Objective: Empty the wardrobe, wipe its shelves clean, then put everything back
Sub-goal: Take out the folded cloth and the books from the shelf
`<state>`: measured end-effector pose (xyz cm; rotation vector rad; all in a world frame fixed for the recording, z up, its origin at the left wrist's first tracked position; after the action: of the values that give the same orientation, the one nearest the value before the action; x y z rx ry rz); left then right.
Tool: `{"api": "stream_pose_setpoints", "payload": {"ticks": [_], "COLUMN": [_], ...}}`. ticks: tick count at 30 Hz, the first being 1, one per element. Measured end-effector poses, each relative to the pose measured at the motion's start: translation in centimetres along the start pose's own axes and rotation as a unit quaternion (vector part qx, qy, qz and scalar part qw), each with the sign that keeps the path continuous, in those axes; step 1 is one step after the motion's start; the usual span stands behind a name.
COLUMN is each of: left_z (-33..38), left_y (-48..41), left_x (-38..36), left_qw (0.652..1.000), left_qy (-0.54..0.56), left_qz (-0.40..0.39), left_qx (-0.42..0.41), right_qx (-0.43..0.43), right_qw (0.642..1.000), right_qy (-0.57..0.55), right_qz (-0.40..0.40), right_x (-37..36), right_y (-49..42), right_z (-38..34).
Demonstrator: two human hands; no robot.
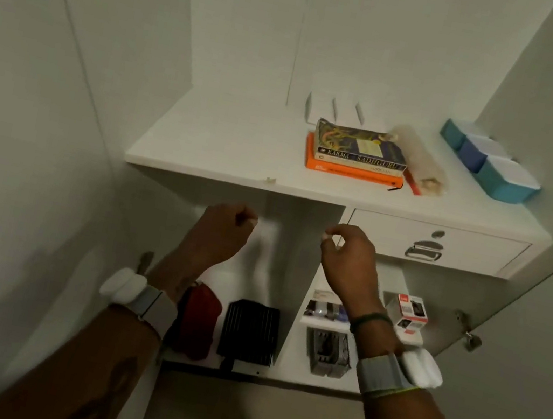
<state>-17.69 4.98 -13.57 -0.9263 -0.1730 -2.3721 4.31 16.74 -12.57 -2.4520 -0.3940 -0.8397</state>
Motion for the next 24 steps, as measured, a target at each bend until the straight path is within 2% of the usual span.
{"api": "stream_pose_setpoints", "payload": {"ticks": [4, 7, 13, 16, 20, 24], "left_z": [4.2, 6.4, 6.8, 6.9, 7.3, 8.2], "left_y": [-7.3, -12.3, -19.1, -20.4, -22.0, -22.7], "left_x": [-1.6, -3.2, -7.1, -8.3, -9.1, -9.9], "left_qw": [0.998, 0.996, 0.994, 0.993, 0.992, 0.996], "left_qy": [0.018, 0.022, 0.038, 0.055, 0.081, 0.051], "left_qz": [0.049, 0.076, 0.078, 0.071, 0.058, 0.049], "left_qx": [-0.025, -0.028, 0.063, 0.075, 0.08, 0.058], "right_qx": [0.021, -0.008, -0.058, -0.067, -0.094, -0.098], "right_qw": [0.998, 0.994, 0.996, 0.994, 0.982, 0.978], "right_qy": [0.004, 0.002, 0.009, -0.027, -0.056, -0.091], "right_qz": [0.059, 0.108, 0.07, 0.084, 0.151, 0.162], "right_x": [2.6, 4.4, 3.2, 2.7, 2.4, 1.8], "right_y": [-7.4, -12.9, -20.7, -21.5, -21.5, -22.1], "right_z": [2.6, 6.2, 11.2, 12.0, 12.7, 13.0]}}
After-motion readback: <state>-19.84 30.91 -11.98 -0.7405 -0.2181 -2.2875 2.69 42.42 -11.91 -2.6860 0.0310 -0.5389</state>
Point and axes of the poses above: each hand's wrist, its own y-axis away from the middle knuckle, its own x-axis out of the back of the hand, z = x × y, the point moved 8 cm from there along -y, towards the middle knuckle, and after that the axes turned 4 degrees about x, right-handed, at the moved point
